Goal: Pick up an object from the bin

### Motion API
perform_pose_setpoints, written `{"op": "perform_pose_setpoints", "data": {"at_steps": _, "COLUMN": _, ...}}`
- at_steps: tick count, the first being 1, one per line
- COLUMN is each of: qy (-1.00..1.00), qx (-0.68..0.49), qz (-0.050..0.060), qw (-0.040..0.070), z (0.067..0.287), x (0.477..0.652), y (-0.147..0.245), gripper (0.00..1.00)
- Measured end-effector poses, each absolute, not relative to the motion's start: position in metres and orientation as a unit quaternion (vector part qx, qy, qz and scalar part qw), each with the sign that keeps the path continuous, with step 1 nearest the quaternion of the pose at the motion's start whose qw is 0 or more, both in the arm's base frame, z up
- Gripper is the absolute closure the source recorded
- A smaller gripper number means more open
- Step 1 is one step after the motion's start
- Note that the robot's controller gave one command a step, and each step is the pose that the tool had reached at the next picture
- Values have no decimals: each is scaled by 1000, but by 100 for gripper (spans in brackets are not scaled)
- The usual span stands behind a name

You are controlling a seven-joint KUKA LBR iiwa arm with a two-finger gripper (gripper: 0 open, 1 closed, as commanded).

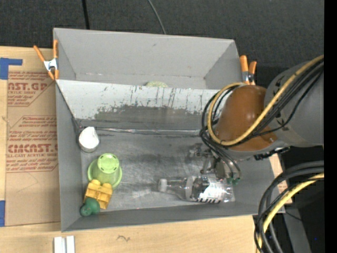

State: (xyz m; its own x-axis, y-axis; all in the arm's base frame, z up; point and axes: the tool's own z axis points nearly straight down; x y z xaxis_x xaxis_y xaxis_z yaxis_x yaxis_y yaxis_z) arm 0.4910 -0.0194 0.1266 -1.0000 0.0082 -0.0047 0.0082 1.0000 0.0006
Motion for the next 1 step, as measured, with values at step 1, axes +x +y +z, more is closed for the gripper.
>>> {"op": "perform_pose_setpoints", "data": {"at_steps": 1, "qy": 1000, "qx": -23, "qz": 0, "qw": -2, "z": 115, "x": 484, "y": -14, "gripper": 0}}
